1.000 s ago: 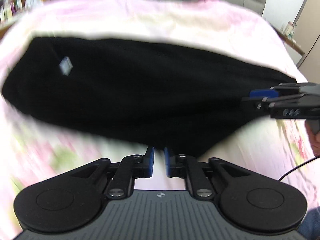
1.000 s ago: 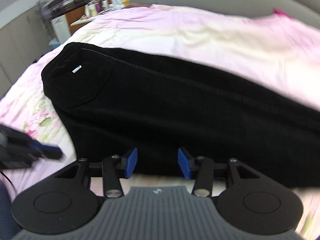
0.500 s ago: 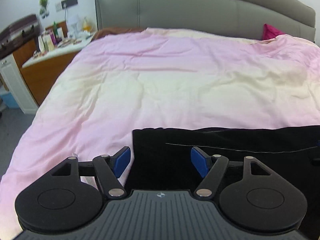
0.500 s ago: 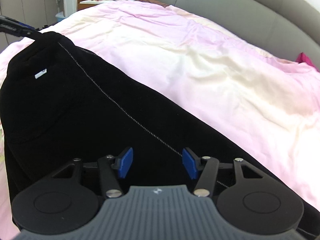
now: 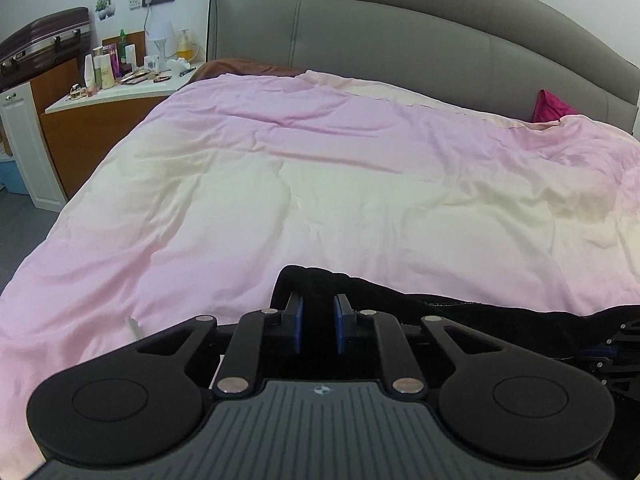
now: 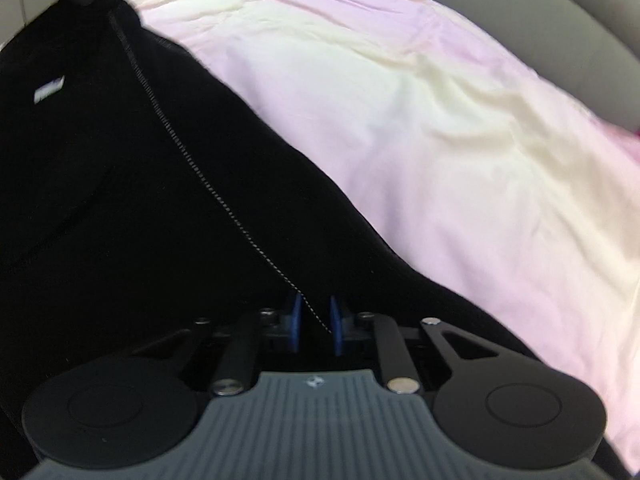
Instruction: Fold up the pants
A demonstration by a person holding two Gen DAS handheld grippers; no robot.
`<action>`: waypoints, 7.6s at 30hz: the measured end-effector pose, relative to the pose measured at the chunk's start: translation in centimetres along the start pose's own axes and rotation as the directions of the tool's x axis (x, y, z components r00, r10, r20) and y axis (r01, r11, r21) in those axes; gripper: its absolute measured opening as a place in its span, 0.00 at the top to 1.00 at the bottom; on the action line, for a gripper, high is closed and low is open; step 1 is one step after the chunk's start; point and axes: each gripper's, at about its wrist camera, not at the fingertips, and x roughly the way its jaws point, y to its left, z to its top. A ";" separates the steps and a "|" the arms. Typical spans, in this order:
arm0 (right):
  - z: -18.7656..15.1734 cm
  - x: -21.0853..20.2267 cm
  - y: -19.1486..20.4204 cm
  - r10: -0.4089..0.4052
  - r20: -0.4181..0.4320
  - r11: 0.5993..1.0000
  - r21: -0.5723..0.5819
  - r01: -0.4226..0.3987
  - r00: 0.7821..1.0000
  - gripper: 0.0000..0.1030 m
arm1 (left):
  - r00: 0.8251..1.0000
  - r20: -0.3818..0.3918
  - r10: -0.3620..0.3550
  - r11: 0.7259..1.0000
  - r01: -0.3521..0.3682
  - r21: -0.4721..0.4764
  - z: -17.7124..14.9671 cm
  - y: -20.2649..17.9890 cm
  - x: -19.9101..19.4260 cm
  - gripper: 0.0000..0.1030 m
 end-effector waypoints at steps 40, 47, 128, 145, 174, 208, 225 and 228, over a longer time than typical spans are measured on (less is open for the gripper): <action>-28.6 -16.1 -25.4 -0.325 -0.208 0.626 0.683 0.375 0.922 0.70 | 0.969 -0.168 -0.183 0.937 0.224 0.268 -5.6 -25.6 4.4 0.66; -30.3 -14.0 -29.4 -0.392 -0.233 0.573 0.696 0.434 0.890 0.54 | 0.971 -0.233 0.055 0.991 -0.024 0.131 -5.0 -25.4 9.5 0.81; -60.1 -45.5 -10.7 -0.492 0.016 -0.254 0.954 -0.161 0.870 0.77 | 0.906 -0.335 -0.259 0.957 0.288 0.036 -18.4 -25.4 -18.1 0.57; -58.0 -47.0 -9.8 -0.515 0.057 -0.150 0.976 -0.155 0.855 0.77 | 0.776 -0.431 -0.461 0.463 0.624 0.630 -19.6 -49.8 -15.4 0.66; -29.5 -43.3 -2.9 -0.358 0.115 0.678 0.714 0.173 0.927 0.78 | 0.844 -0.399 -0.358 0.533 0.536 0.655 -20.6 -45.2 -14.0 0.76; -26.4 -26.8 5.5 -0.081 -0.090 0.853 0.509 0.115 0.993 0.69 | 0.711 -0.367 -0.599 0.797 0.575 -0.185 -18.3 -33.1 -7.5 0.38; -29.5 -22.0 7.7 0.055 -0.077 0.802 0.597 0.002 0.995 1.00 | 0.779 -0.322 -0.537 0.823 0.568 0.001 -19.1 -38.1 -8.2 0.45; -30.2 -22.2 7.3 0.055 -0.055 0.789 0.615 -0.010 0.997 1.00 | 0.765 -0.327 -0.555 0.816 0.578 -0.034 -19.2 -37.7 -8.1 0.43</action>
